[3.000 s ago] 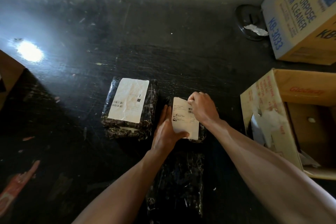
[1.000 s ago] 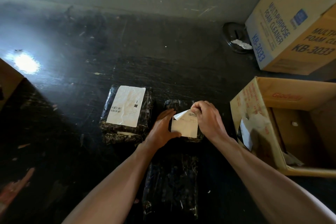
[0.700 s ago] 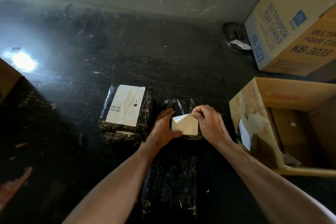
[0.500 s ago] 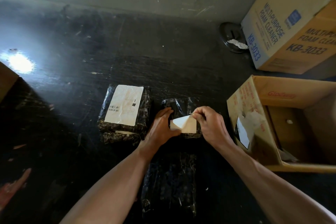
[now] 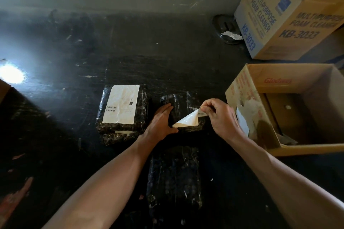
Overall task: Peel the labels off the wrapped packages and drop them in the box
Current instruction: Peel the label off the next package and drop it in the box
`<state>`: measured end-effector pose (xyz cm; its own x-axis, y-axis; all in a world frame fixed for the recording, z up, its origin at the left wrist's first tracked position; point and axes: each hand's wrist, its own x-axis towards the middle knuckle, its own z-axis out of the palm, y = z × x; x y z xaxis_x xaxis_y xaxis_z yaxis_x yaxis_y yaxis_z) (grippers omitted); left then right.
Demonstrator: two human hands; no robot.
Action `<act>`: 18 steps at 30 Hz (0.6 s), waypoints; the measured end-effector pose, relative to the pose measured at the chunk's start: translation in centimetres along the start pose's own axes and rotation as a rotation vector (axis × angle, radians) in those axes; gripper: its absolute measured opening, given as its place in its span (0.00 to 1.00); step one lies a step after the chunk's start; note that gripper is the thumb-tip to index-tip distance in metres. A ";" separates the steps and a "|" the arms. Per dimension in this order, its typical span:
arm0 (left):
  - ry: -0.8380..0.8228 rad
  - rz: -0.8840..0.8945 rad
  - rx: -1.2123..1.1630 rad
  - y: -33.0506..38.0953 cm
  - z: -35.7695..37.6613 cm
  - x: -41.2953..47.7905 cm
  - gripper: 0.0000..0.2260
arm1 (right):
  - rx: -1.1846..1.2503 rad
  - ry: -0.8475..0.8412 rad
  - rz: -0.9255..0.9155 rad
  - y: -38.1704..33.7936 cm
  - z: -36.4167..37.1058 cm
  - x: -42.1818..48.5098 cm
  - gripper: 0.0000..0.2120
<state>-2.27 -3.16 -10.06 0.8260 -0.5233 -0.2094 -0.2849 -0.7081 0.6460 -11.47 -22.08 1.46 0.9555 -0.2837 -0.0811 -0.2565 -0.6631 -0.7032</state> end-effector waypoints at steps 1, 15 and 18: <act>0.000 0.006 0.001 -0.1 0.0 0.0 0.45 | -0.004 0.015 0.004 0.1 0.0 -0.3 0.04; 0.025 0.093 0.044 -0.9 0.7 -0.2 0.44 | 0.079 0.165 0.000 1.7 -0.3 -3.0 0.05; 0.008 0.100 0.058 -1.0 0.8 0.0 0.45 | 0.113 0.218 0.007 1.7 -1.9 -2.7 0.05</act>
<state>-2.41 -2.83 -11.23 0.7955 -0.5895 -0.1401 -0.3937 -0.6786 0.6201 -14.80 -23.75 1.82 0.8965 -0.4389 0.0596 -0.2334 -0.5826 -0.7785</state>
